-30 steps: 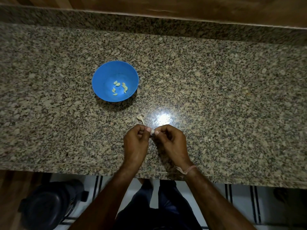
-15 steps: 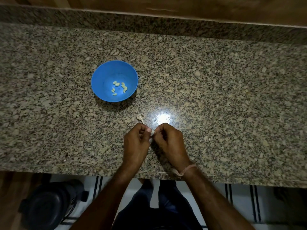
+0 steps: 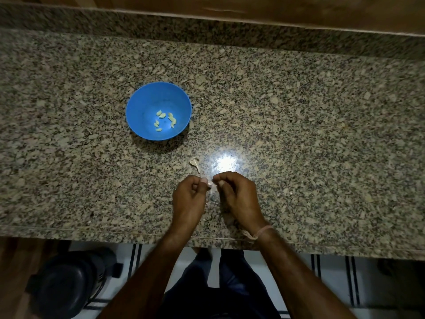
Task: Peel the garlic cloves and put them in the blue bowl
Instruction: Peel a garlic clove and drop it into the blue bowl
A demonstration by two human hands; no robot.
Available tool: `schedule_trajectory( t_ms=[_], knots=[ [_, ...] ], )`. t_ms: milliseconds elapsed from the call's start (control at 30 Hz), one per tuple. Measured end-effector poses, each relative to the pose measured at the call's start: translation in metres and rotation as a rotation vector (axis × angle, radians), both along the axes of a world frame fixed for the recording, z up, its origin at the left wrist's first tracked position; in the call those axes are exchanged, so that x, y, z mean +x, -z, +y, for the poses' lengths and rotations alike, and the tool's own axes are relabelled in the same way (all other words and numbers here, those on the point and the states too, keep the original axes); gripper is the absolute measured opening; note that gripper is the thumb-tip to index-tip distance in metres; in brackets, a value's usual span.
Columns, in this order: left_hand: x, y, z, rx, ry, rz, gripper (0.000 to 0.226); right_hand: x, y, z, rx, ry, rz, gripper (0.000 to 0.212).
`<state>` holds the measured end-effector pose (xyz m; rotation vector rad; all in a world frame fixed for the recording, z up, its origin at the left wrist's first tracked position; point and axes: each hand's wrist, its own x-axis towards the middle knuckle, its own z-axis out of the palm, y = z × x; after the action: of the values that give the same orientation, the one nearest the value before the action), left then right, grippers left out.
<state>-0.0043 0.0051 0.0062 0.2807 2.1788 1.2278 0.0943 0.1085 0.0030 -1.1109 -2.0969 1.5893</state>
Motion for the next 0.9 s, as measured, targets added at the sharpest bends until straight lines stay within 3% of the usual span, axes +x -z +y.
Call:
schedule_trajectory(
  t_ms=[133,267,433,567,667,767,900],
  knots=[
    [-0.001,0.001,0.002,0.071,-0.08,-0.237,0.028,-0.002,-0.005,-0.002,-0.137,-0.032,0.107,0.012],
    [0.001,-0.005,0.001,0.056,0.084,-0.029,0.025,-0.005,-0.004,-0.003,-0.152,0.064,0.099,0.006],
    [0.008,-0.012,0.004,0.075,0.207,0.152,0.023,-0.01,-0.003,-0.001,-0.302,0.11,0.042,0.023],
    [0.008,-0.014,0.009,0.177,0.072,-0.137,0.029,-0.014,-0.014,-0.007,-0.64,0.201,0.17,0.023],
    [0.008,-0.017,0.012,0.208,-0.002,-0.285,0.031,-0.014,-0.015,-0.009,-0.677,0.214,0.209,0.022],
    [0.008,-0.018,0.012,0.206,-0.029,-0.325,0.029,-0.015,-0.013,-0.01,-0.65,0.226,0.223,0.019],
    [0.007,-0.017,0.012,0.121,0.035,-0.146,0.028,-0.019,-0.013,-0.012,-0.697,0.274,0.235,0.008]
  ],
)
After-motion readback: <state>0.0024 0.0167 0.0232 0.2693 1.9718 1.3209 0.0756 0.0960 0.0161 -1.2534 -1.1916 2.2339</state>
